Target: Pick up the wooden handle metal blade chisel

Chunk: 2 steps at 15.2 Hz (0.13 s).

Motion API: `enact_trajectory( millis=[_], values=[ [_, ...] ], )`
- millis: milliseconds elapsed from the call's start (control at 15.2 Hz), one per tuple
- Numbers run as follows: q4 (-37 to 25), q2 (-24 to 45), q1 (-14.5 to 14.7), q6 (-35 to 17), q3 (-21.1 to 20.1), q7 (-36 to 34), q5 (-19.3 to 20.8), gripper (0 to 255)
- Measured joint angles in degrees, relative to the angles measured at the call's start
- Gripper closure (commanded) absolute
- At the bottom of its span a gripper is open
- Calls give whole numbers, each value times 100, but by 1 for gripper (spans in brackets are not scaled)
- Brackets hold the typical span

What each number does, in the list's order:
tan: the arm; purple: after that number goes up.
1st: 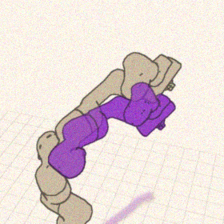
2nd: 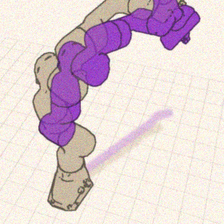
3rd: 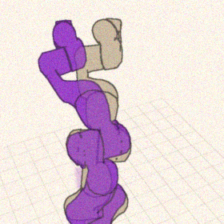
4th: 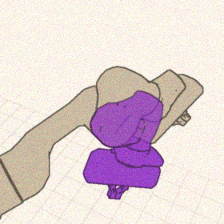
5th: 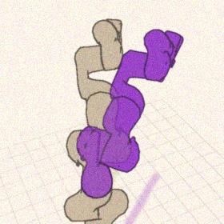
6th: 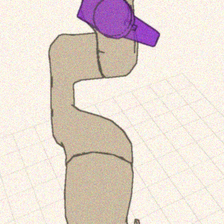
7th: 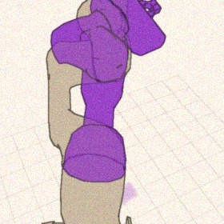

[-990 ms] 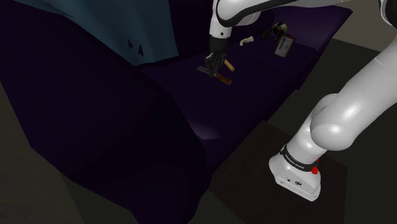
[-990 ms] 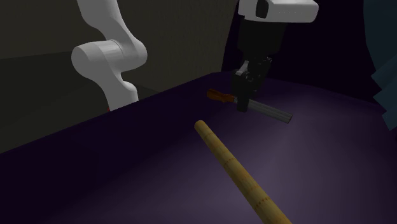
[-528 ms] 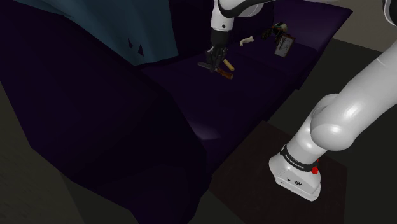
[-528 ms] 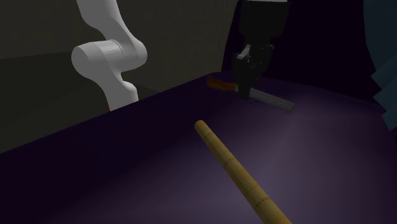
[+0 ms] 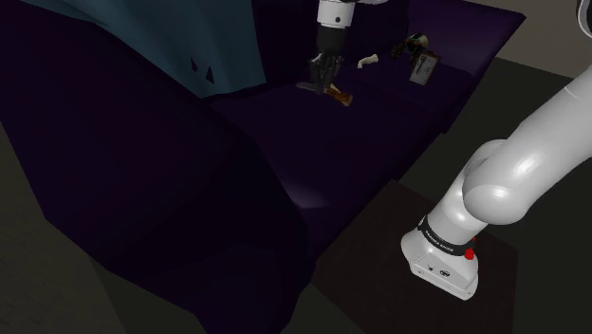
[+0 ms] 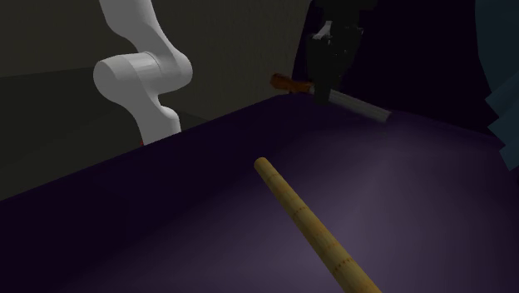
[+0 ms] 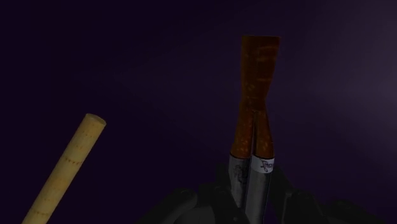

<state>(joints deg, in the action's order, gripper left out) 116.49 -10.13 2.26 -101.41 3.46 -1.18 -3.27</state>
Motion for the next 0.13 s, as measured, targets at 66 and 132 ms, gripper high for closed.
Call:
enact_trajectory(
  millis=[66,132],
  values=[
    [-96,12,1,83,-1,-6,0,255],
    [-122,4,0,117,0,-6,1,255]
  ],
)
